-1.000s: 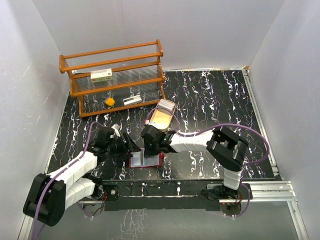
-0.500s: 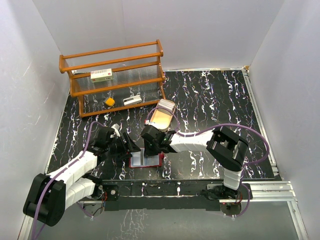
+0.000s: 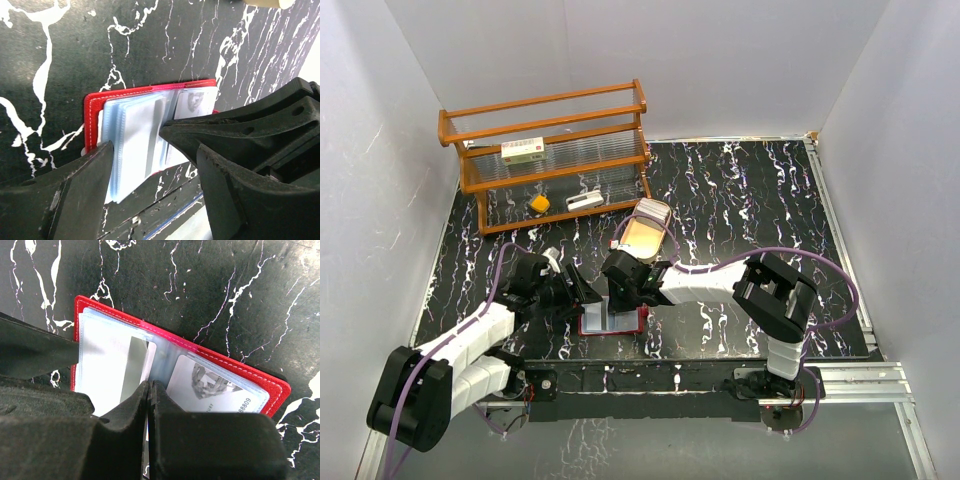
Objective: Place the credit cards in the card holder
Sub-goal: Insert the credit card into the card holder.
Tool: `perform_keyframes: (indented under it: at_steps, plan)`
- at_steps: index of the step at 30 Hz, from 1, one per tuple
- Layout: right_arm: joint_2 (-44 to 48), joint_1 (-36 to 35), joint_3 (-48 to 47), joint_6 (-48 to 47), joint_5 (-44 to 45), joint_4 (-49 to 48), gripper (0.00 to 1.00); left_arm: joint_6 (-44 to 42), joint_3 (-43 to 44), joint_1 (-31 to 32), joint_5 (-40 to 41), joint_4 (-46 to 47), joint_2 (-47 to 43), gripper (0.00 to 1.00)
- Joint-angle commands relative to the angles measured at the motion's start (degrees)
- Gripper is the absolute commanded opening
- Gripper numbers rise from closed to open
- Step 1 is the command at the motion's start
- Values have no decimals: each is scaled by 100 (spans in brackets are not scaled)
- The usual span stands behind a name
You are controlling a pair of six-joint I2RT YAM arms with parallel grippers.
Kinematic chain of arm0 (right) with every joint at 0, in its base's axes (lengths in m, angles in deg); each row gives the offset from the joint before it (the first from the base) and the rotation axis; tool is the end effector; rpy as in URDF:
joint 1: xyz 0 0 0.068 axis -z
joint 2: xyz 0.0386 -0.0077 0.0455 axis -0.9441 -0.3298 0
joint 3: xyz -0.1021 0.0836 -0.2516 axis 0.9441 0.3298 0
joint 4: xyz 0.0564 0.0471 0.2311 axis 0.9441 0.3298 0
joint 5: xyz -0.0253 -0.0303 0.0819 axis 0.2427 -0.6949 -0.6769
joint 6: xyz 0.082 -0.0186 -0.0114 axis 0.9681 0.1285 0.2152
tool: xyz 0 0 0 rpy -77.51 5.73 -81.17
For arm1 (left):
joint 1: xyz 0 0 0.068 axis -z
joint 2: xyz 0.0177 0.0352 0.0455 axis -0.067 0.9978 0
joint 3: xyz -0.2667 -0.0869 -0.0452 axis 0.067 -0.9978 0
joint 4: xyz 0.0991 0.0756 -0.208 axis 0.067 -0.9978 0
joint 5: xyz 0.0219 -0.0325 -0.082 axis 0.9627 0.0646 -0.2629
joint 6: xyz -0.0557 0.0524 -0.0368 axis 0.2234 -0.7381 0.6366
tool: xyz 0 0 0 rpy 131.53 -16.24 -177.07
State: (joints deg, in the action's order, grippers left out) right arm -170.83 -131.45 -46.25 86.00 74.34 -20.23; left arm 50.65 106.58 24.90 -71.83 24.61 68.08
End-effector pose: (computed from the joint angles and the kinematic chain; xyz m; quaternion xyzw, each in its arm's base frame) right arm 0.1860 0.3279 0.1455 -0.1029 0.9531 0.2246 0.1749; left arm 0.1697 -0.0967 0.1552 -0.1398 0.8883 -0.3787 0.2193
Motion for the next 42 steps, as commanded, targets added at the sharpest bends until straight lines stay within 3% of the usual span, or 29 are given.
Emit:
perform_keyframes:
  at_steps: [1, 12, 18, 24, 27, 34, 37, 42]
  plan:
    - [-282, -67, 89, -96, 226, 79, 0, 157, -29, -18, -329, 136, -137, 66]
    - [-153, -68, 260, -87, 113, -317, 0, 339, -56, -24, -639, 303, -331, 66]
    - [28, -72, 488, -50, 197, -769, 10, 491, -146, -23, -837, 593, -420, 65]
    - [453, -64, 1268, 26, 246, -1841, 13, 698, -235, -17, -1132, 968, -467, 51]
    - [728, -63, 1291, -13, 447, -1690, 17, 738, -272, -18, -1118, 996, -501, 36]
    - [934, -63, 1402, -18, 527, -1549, 22, 718, -248, -19, -1104, 1038, -364, 21]
    - [1073, -62, 1474, -17, 511, -1568, 23, 711, -256, -23, -1092, 1063, -326, 16]
    - [1295, -63, 1413, -39, 444, -1354, 29, 694, -287, -23, -989, 1037, -291, 15]
